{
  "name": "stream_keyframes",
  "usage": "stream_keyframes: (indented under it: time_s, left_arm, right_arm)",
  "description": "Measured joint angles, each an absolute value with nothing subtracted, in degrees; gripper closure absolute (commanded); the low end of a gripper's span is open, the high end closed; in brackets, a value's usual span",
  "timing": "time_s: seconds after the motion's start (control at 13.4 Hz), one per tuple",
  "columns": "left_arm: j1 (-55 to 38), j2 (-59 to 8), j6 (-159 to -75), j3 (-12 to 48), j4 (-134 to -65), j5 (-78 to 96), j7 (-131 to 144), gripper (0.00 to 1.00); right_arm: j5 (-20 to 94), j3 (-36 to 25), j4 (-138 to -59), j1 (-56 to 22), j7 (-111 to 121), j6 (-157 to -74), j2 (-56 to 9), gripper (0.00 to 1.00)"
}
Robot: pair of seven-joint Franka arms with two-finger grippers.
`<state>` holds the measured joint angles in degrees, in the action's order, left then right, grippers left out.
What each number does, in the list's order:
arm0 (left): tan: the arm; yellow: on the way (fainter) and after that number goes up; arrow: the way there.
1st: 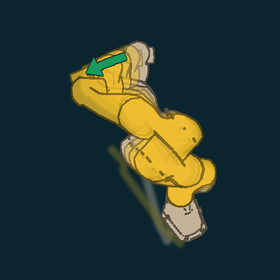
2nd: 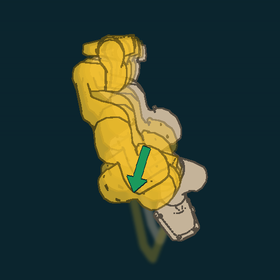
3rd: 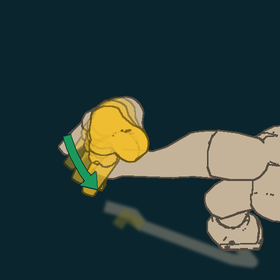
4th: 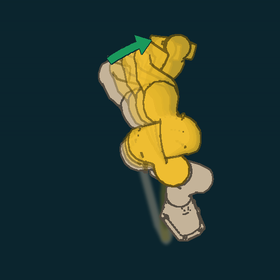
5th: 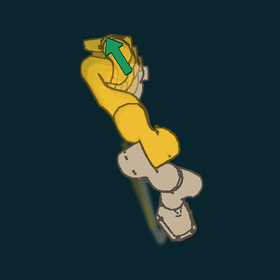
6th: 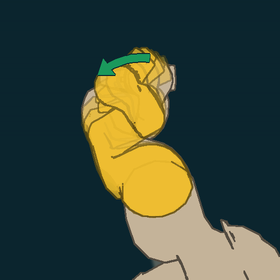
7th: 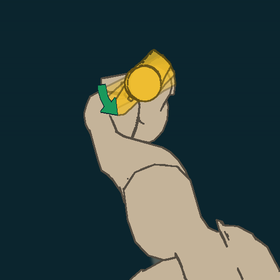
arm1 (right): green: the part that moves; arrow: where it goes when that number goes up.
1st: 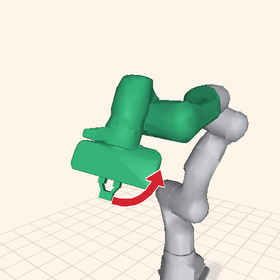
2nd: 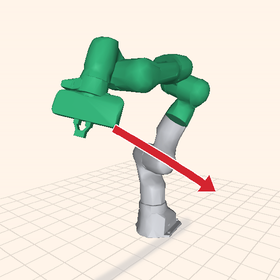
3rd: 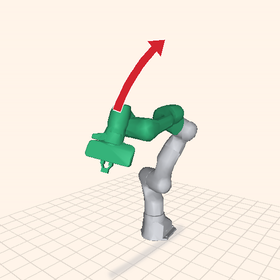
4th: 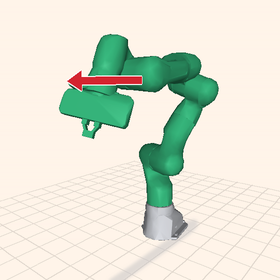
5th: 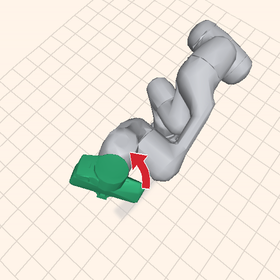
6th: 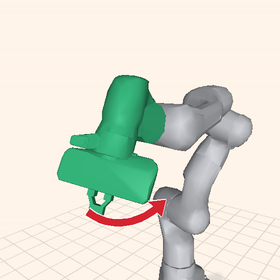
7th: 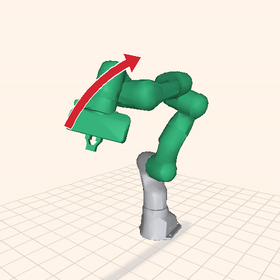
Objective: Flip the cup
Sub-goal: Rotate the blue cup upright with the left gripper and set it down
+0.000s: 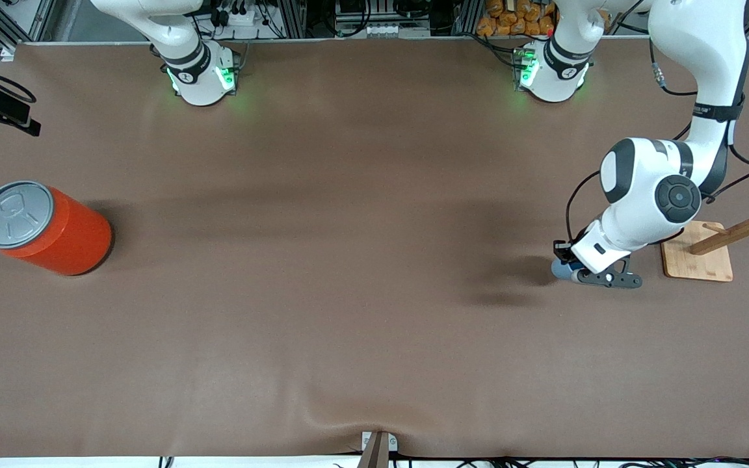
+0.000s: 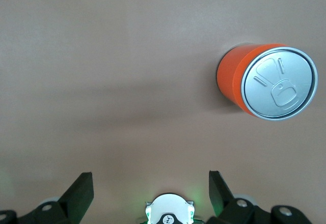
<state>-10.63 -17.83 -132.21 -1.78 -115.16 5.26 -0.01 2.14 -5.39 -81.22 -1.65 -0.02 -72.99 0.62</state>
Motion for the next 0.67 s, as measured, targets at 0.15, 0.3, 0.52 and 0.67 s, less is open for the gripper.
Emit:
stream_keyframes:
  time_s: [0.15, 0.3, 0.52, 0.67]
  left_arm:
    - [-10.79, -17.57, -132.43, -1.62, -116.56, 2.97, 2.45, 1.00]
    - [-11.01, -17.62, -132.85, -1.44, -117.27, 0.75, 5.36, 1.00]
    - [-11.29, -17.80, -133.42, -1.30, -117.67, 0.50, 6.97, 0.61]
    - [-11.37, -17.94, -133.50, -1.27, -117.67, 0.28, 7.07, 0.36]
  right_arm:
    - [2.14, -5.38, -81.22, -1.65, -0.02, -72.99, 0.62, 0.00]
    - [2.14, -5.38, -81.22, -1.65, -0.02, -72.99, 0.62, 0.00]
    - [2.14, -5.38, -81.22, -1.65, -0.02, -72.99, 0.62, 0.00]
    - [2.14, -5.38, -81.22, -1.65, -0.02, -72.99, 0.62, 0.00]
